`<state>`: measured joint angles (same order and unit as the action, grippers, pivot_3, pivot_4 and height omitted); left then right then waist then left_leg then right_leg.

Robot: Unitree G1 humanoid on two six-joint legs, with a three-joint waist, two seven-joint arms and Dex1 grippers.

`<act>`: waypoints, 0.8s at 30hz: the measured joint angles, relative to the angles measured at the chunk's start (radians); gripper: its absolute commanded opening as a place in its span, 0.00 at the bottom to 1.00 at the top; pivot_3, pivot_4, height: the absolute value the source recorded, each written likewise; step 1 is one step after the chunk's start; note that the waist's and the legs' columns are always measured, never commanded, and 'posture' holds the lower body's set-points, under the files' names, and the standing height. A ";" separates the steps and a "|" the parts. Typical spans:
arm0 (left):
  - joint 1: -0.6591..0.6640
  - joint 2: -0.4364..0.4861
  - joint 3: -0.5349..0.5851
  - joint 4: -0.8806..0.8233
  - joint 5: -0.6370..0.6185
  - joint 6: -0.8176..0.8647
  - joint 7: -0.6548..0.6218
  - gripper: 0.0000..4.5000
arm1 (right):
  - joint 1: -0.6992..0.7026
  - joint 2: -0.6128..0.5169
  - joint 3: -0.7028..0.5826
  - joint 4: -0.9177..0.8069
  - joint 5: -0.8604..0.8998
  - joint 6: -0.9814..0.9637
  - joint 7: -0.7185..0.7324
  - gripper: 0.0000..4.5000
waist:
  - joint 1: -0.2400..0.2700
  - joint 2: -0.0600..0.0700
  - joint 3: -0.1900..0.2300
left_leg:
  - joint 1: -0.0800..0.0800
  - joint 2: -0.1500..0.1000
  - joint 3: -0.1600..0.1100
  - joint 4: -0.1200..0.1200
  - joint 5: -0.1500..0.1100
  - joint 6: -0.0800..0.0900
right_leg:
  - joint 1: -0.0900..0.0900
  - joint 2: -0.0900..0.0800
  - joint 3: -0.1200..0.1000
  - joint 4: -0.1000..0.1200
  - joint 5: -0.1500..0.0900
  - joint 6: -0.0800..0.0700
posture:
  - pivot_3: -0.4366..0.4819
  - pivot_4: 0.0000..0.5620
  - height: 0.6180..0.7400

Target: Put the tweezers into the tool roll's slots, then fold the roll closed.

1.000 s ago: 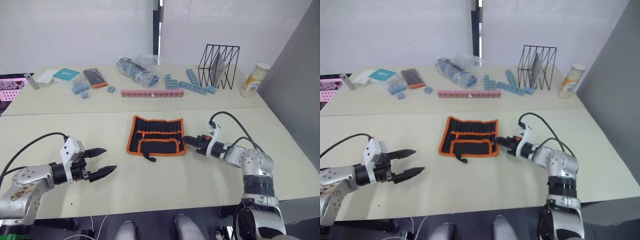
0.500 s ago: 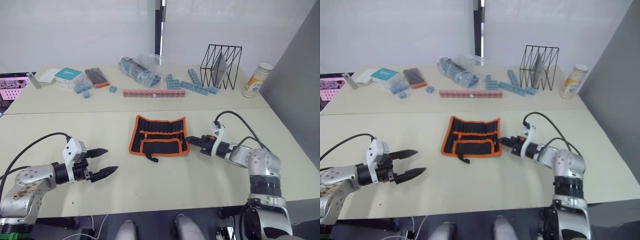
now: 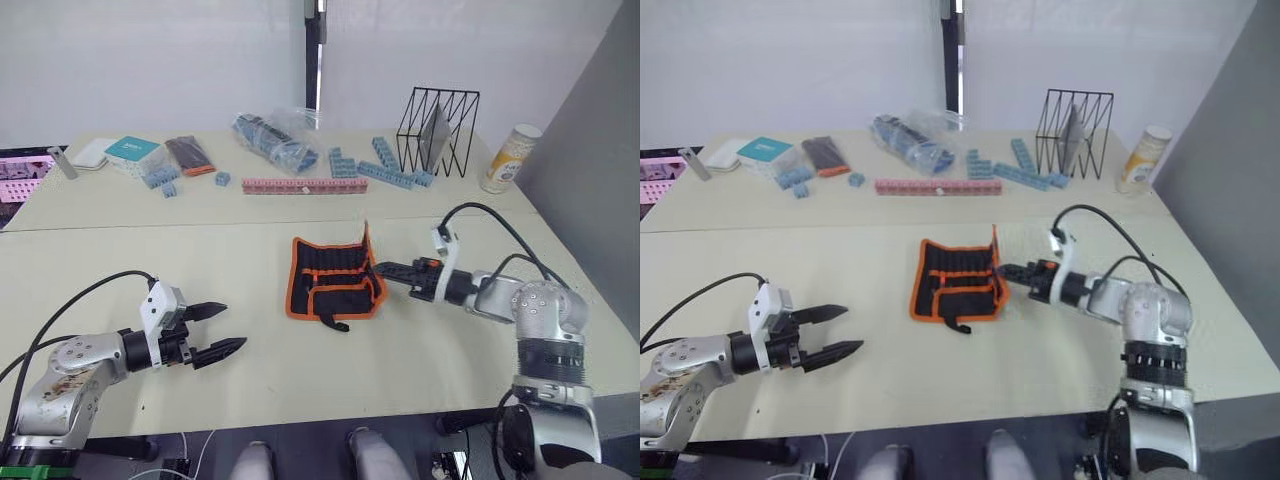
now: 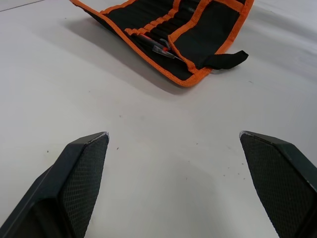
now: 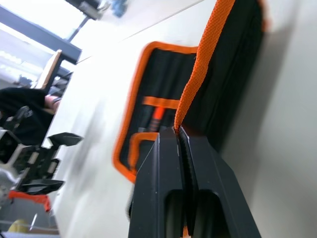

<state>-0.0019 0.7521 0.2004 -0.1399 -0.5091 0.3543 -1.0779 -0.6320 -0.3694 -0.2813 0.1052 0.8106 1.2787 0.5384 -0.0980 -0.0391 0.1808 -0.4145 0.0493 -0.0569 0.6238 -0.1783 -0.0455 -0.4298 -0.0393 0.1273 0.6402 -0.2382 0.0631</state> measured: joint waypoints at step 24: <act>0.000 -0.005 -0.028 -0.004 0.014 -0.001 0.032 1.00 | -0.024 0.210 0.160 0.178 -0.173 -0.238 -0.050 0.28 | -0.012 0.000 0.000 | 0.007 0.001 0.001 0.001 0.000 0.000 | 0.004 0.000 0.000 0.001 -0.002 -0.007 | 0.48 0.27 0.97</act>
<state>-0.0014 0.7470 0.1723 -0.1435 -0.4947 0.3529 -1.0457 -0.6559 -0.1592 -0.1214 0.2829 0.6379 1.0405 0.4880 -0.1105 -0.0395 0.1805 -0.4072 0.0501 -0.0562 0.6244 -0.1782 -0.0454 -0.4255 -0.0391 0.1269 0.6414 -0.2406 0.0559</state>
